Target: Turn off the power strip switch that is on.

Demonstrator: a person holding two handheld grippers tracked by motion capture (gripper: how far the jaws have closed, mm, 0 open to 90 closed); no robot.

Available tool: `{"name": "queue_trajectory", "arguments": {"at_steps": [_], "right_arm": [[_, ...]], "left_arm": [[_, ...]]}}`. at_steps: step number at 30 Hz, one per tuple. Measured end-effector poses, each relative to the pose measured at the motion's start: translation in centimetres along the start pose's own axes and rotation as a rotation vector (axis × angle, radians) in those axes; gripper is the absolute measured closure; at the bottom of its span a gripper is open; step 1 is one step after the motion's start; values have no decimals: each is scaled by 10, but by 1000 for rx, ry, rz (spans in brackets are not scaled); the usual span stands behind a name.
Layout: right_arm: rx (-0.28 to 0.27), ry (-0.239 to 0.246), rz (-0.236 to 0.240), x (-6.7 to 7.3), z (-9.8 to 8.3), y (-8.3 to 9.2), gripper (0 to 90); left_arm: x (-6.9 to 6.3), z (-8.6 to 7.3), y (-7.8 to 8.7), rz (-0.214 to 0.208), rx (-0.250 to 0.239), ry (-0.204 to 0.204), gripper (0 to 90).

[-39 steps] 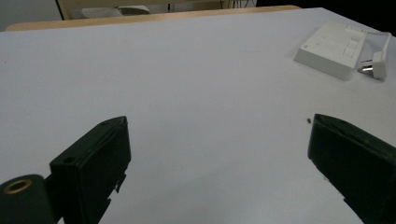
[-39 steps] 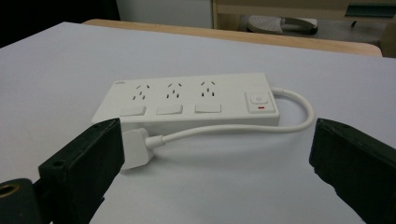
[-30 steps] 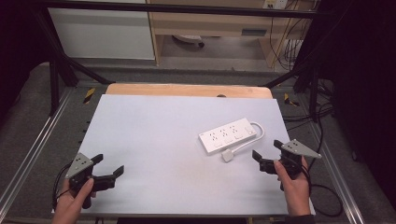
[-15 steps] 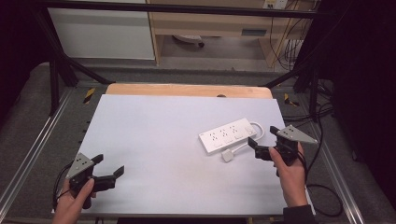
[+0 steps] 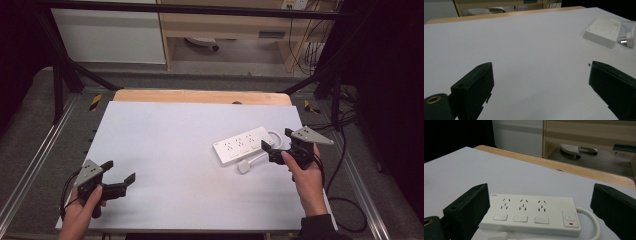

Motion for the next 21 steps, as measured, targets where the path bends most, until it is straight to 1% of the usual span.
{"name": "queue_trajectory", "arguments": {"at_steps": [1, 3, 4, 5, 6, 7, 9, 11, 12, 15, 16, 17, 19, 21], "right_arm": [[1, 4, 3, 1, 1, -2, 37], [2, 19, 3, 2, 3, -2, 43], [2, 19, 3, 2, 3, -2, 43], [1, 26, -3, 2, 7, -4, 54], [1, 26, -3, 2, 7, -4, 54], [-5, 18, -15, 1, 11, -5, 71], [-9, 21, -16, 1, 13, -5, 76], [-15, 25, -22, 0, 15, -6, 85], [-20, 27, -26, 0, 16, -8, 108], [-17, 30, -28, -2, 15, -11, 131], [-17, 30, -28, -2, 15, -11, 131], [-19, 26, -32, -4, 16, -12, 160], [-17, 26, -37, -5, 18, -14, 179], [-23, 42, -48, -6, 22, -16, 204]], "left_arm": [[2, 2, -4, 4, -1, -9, 58], [3, 2, -6, 8, 0, -11, 56], [5, 3, -9, 16, 1, -16, 56], [7, 4, -11, 24, -6, -15, 58], [10, 5, -12, 26, -9, -12, 58], [11, 5, -15, 23, -6, -8, 63], [13, 5, -18, 22, 0, -6, 61], [15, 6, -21, 15, -6, 5, 60], [15, 7, -22, 14, -5, 3, 61], [16, 7, -26, 9, 3, -7, 59], [16, 7, -27, 8, 6, -6, 59], [17, 6, -27, 11, 9, -6, 59], [17, 5, -27, 10, 13, 0, 62], [17, 4, -27, 10, 15, 0, 60]]}}
Point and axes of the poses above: each handheld gripper's, and its own axes: y roughly backward along the jaws, z roughly out of its top, x roughly to its left, the point moved 1 cm from there along -y, roughly forward along the jaws, and after that the axes turned 12 degrees about -z, right-handed, at the moved point
